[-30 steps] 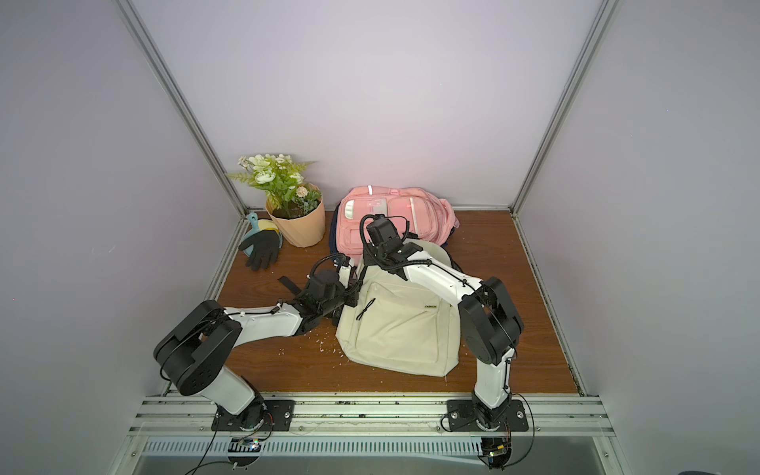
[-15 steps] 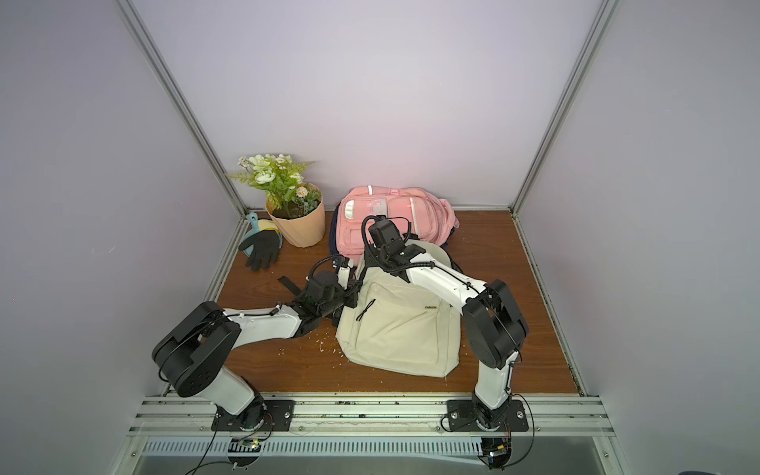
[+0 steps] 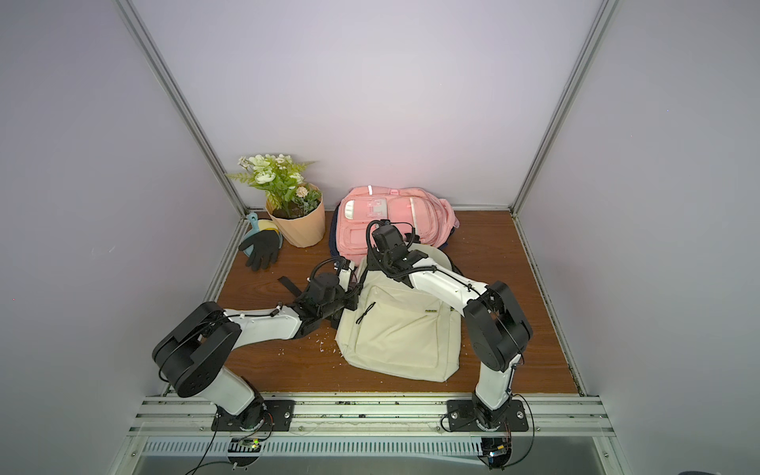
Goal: Zip up the backpack
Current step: Zip the zipper on the backpack.
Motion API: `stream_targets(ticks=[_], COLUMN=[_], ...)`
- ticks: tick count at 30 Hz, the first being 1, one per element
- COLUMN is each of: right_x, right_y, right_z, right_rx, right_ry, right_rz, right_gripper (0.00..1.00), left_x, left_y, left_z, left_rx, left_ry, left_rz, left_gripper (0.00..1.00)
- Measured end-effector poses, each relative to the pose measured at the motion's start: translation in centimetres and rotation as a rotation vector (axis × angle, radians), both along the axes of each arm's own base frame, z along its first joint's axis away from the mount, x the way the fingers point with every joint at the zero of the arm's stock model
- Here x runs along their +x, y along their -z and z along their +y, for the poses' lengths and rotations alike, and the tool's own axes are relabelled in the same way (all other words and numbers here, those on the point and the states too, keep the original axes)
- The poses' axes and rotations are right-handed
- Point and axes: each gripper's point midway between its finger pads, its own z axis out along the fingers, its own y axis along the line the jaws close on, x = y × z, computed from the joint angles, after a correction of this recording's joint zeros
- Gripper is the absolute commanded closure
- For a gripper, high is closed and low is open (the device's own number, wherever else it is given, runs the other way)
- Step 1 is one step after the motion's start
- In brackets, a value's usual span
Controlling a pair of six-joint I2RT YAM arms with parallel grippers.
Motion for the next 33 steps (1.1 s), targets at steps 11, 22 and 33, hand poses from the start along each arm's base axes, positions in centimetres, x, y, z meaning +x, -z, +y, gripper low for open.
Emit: stream_targets(ticks=[11, 22, 33], right_x=[-0.6, -0.9, 3.1], right_y=[1.2, -2.0, -9.1], right_z=[0.5, -0.9, -1.0], right_rx=[0.036, 0.053, 0.056], right_ry=[-0.024, 0.013, 0.085], right_rz=[0.033, -0.032, -0.178], right_gripper=[0.97, 1.00, 1.00], left_x=[0.0, 0.0, -0.6], left_y=[0.0, 0.0, -0.1], left_z=[0.0, 0.1, 0.4], left_rx=[0.000, 0.002, -0.003], left_ry=[-0.001, -0.004, -0.003], left_rz=[0.001, 0.001, -0.001], left_gripper=[1.00, 1.00, 1.00])
